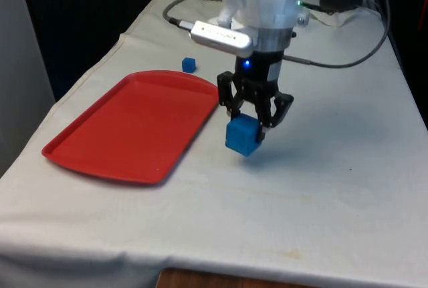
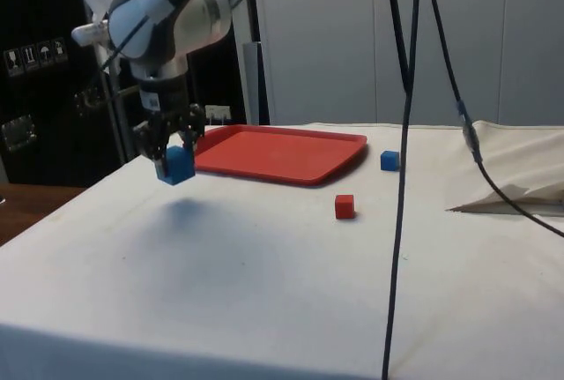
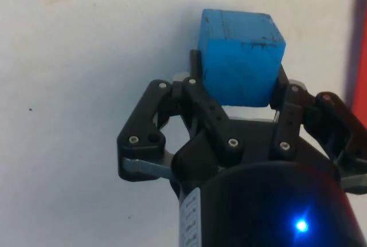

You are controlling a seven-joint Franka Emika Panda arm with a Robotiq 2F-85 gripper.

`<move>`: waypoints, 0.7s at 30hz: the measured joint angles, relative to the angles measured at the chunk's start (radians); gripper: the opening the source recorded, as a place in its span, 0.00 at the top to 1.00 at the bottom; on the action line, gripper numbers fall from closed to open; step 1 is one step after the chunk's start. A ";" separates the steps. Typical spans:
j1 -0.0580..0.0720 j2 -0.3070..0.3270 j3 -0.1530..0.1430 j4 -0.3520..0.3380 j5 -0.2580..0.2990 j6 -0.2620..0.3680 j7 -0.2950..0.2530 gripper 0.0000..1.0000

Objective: Pick up the largest block and place it onto the tray.

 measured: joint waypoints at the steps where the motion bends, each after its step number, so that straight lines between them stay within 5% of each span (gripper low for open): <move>1: 0.000 -0.006 -0.002 -0.001 -0.002 -0.003 -0.001 1.00; 21: 0.003 -0.113 -0.029 -0.029 -0.046 -0.035 -0.006 1.00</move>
